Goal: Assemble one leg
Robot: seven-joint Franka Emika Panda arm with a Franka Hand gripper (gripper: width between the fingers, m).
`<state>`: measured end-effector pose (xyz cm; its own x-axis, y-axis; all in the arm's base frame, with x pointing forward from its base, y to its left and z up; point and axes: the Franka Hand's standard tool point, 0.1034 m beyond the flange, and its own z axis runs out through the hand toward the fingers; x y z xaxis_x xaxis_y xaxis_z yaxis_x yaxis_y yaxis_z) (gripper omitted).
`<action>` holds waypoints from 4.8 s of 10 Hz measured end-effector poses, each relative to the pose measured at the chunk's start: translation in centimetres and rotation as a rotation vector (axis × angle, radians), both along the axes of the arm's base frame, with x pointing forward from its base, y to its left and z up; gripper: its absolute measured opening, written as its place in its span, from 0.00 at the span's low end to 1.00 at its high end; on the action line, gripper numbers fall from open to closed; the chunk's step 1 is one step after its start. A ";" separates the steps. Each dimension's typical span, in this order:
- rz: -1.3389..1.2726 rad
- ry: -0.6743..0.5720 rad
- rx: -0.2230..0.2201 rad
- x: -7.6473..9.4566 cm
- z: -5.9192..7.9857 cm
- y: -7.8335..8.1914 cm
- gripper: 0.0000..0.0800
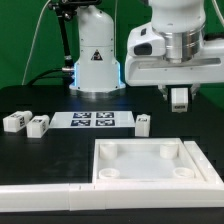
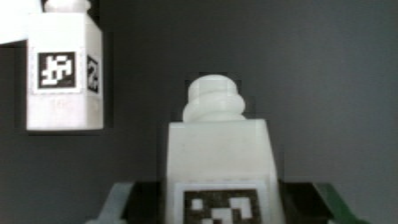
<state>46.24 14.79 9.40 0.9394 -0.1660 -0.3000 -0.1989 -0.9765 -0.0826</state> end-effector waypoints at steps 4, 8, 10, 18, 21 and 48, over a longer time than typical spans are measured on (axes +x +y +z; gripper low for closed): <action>0.048 -0.335 -0.037 2.0 1.7 -2.3 0.36; 0.064 -0.487 -0.021 1.7 1.2 -1.4 0.36; 0.160 -0.517 -0.017 5.0 0.6 -2.5 0.36; 0.291 -0.600 0.002 13.2 0.4 -1.6 0.36; 0.284 -0.740 -0.016 12.9 -0.2 -2.0 0.36; 0.362 -0.804 -0.039 16.5 -3.6 -3.3 0.81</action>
Offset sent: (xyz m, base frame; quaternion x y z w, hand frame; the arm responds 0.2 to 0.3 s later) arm 0.0203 -0.0273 0.0160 0.0136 0.2518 -0.0145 0.9676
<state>62.79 11.46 5.84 0.8605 0.1859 0.4742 0.2267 -0.9735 -0.0297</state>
